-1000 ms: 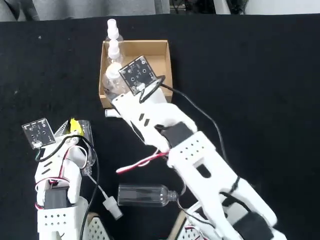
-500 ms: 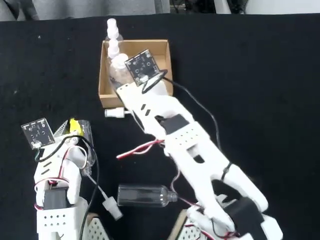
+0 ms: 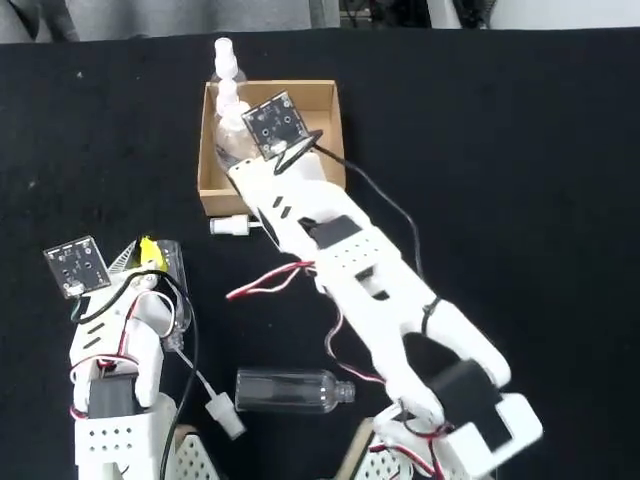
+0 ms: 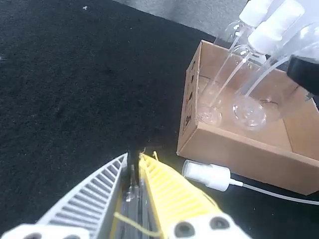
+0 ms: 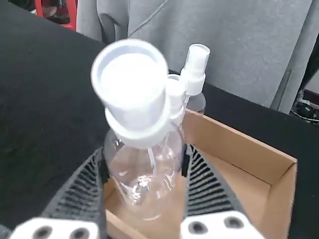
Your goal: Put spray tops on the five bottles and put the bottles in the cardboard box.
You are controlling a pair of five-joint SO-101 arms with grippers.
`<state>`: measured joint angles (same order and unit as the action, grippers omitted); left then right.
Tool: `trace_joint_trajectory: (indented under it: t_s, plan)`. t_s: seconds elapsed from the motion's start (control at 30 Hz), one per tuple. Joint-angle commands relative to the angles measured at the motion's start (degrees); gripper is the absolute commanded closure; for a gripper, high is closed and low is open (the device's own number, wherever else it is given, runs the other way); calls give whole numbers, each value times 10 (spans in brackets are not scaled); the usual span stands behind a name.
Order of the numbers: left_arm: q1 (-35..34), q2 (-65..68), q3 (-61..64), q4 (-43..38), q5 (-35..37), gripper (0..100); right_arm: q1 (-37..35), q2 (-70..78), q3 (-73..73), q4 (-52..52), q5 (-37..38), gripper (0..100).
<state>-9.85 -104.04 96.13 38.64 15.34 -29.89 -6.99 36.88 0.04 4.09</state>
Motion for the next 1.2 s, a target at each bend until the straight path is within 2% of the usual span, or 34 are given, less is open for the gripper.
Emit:
trace_joint_trajectory:
  t_s: [0.0, 0.8, 1.17]
  plan:
    - [-7, -6, 13, 4, 4, 970, 15, 12, -47, -22, 2, 987]
    - [-7, -6, 13, 4, 3, 970, 15, 184, -142, -24, 2, 986]
    - [-7, -6, 13, 4, 3, 970, 15, 205, -147, -24, 2, 985]
